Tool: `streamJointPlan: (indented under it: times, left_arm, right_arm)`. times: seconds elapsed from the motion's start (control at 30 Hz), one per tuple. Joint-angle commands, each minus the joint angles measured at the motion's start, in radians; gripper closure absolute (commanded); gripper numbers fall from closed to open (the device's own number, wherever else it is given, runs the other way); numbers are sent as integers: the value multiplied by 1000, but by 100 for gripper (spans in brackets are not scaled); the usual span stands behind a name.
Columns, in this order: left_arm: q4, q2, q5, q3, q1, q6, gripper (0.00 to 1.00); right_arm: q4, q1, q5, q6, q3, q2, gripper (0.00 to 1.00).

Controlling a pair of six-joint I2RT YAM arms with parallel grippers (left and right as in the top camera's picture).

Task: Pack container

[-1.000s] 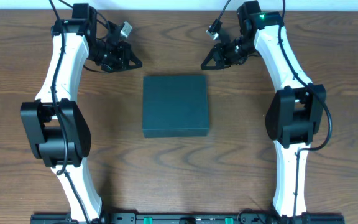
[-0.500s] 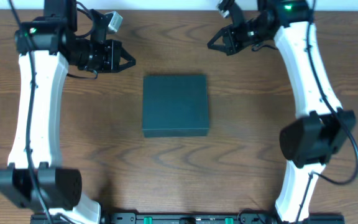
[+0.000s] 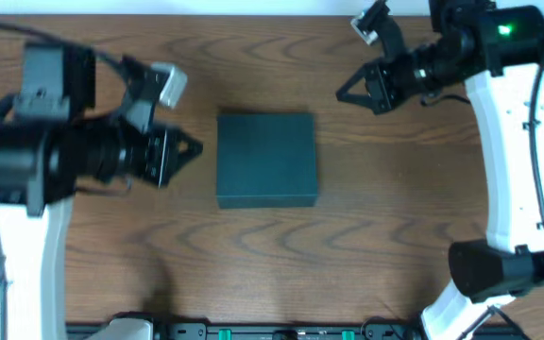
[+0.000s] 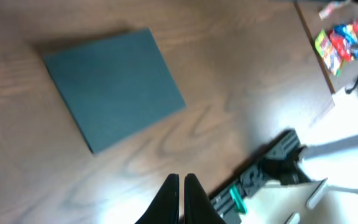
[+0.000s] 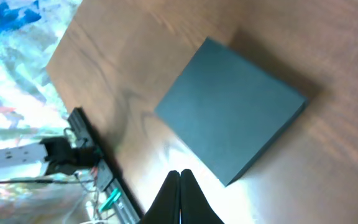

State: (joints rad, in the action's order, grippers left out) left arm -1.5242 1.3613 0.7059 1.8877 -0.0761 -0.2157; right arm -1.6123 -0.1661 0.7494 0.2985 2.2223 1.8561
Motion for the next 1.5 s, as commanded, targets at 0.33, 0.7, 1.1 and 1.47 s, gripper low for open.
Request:
streamJointPlan:
  times: [0.33,0.7,1.1,1.47]
  left_arm:
    - [-61,-308,-11,-103,-3,-76,66]
    - [-148,-327,-11,-103,-3,-62,5]
    - [-148,-326,-11,-103,-3,-62,5]
    - [-146,-325,-165,-103,-3,-61,5]
  right_arm:
    - [-86,-151,-92,52,-30,-172,75]
    - [-85,-201,-96,-66,-30,-173,1]
    - [-85,-201,-96,-66,-30,-173,1]
    - [-85,-201,-96,-66,-30,-173,1]
